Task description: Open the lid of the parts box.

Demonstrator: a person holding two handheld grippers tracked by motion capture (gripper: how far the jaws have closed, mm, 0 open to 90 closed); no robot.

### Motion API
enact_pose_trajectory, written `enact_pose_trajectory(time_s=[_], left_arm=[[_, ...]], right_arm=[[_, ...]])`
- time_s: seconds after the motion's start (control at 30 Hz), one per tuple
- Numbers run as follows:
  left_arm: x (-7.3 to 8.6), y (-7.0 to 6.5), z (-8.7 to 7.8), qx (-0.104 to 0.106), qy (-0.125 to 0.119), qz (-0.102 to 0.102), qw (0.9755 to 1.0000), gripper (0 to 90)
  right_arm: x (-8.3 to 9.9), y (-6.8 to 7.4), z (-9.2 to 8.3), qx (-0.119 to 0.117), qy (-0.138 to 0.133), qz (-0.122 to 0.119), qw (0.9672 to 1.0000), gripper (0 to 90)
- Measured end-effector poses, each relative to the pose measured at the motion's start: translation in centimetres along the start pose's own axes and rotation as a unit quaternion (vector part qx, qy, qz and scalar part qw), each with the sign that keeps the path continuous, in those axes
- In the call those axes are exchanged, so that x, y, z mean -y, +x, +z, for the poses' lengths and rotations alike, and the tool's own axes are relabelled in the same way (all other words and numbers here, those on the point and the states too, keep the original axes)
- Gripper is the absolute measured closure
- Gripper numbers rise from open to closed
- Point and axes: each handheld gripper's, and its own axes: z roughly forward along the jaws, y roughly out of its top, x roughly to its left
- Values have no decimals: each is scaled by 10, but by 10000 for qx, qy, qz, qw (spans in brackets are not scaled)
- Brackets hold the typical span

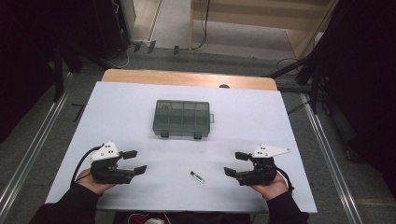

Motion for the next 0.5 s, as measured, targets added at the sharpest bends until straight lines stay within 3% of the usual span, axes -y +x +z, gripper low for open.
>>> enact_pose_trajectory(time_s=[0.5], left_arm=[[0,3,0,4,47,-142,9999,299]], right_arm=[[0,-1,0,-17,-56,-148,9999,245]])
